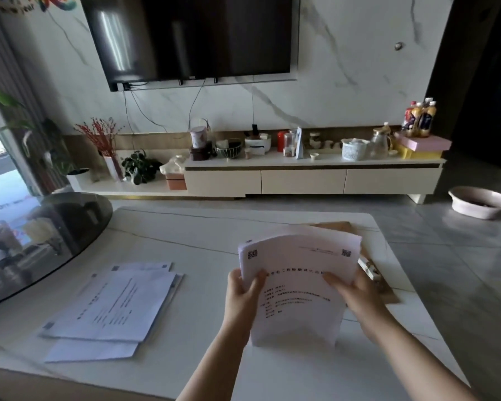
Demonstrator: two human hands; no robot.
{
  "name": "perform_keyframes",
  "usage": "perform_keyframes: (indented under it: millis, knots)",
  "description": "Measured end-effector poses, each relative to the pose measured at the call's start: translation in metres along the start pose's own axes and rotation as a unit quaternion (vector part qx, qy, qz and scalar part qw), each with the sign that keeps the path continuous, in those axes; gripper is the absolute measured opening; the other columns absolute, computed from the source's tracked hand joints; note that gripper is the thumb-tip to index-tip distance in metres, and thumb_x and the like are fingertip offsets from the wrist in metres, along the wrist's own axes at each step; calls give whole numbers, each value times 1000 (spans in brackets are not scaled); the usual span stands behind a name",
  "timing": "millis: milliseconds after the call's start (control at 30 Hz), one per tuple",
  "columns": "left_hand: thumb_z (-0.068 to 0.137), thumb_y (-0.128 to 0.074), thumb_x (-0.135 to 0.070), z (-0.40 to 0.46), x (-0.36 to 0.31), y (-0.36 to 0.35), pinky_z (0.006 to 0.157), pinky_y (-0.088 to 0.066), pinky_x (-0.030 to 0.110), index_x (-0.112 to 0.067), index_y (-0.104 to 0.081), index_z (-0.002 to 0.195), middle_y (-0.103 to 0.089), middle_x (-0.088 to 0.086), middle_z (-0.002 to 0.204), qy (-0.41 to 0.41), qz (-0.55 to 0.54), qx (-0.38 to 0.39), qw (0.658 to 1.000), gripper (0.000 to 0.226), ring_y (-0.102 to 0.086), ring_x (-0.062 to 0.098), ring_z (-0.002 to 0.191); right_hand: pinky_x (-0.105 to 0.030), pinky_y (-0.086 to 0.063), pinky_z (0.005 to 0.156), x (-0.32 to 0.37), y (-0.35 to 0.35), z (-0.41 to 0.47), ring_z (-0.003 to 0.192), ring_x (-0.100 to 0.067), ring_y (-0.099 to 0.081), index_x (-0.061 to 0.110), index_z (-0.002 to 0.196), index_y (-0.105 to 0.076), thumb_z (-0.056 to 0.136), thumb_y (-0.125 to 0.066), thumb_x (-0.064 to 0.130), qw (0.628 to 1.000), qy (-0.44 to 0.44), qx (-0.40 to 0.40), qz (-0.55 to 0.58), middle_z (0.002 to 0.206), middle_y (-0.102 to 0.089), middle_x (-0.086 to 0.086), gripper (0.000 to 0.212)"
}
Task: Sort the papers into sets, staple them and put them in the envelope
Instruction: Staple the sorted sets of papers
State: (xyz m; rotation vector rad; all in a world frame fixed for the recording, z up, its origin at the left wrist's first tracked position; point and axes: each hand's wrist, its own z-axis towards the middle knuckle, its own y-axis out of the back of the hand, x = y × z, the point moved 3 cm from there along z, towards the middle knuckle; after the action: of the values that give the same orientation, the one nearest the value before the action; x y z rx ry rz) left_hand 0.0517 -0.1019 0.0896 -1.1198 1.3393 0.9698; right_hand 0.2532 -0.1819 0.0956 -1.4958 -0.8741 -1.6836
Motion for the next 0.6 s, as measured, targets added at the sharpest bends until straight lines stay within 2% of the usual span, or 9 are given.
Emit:
perform_keyframes:
  millis: [100,200,367,467,533,600]
  knots:
    - [92,-60,-34,10,11,-6,81,-56,44,-21,-47,100,-62,10,102,4,20,-16,1000,21,-63,23,91,-46,-46,98,-24,3,6,106,-21,-63,23,115,-55,89,-63,5,1000,-6,-14,-9,111,-67,-3,33]
    - [96,-53,-30,21,13,-11,78,-55,42,-21,-46,99,-61,9,101,-5,36,-29,999,12,-62,21,88,-49,-45,99,-33,2,14,108,-25,-62,20,115,-56,91,-60,7,1000,-5,-27,-12,109,-68,-3,27]
    - [96,-53,-32,31,9,-14,80,-54,48,-16,-44,92,-59,12,99,-2,46,-37,998,18,-61,26,88,-41,-45,100,-27,3,21,109,-16,-62,23,119,-56,93,-59,17,1000,-6,-11,0,114,-68,3,26]
    - [96,-53,-32,30,17,-15,82,-55,45,-16,-42,94,-58,11,103,4,57,-17,998,19,-61,24,92,-41,-45,99,-32,7,21,110,-21,-61,14,119,-53,92,-59,10,999,-12,-32,6,115,-66,-3,28]
    - [97,-51,-31,26,21,-18,83,-55,47,-15,-44,97,-59,12,104,7,58,-8,998,17,-62,26,95,-43,-46,98,-36,5,18,107,-23,-62,17,112,-56,93,-58,10,999,-16,-42,4,109,-68,-2,20]
    - [98,-49,-31,24,21,-21,82,-54,51,-10,-45,99,-60,17,104,12,63,-13,998,22,-63,31,94,-39,-45,97,-32,-1,13,106,-19,-61,23,103,-58,95,-54,13,999,-17,-33,-1,106,-67,4,13]
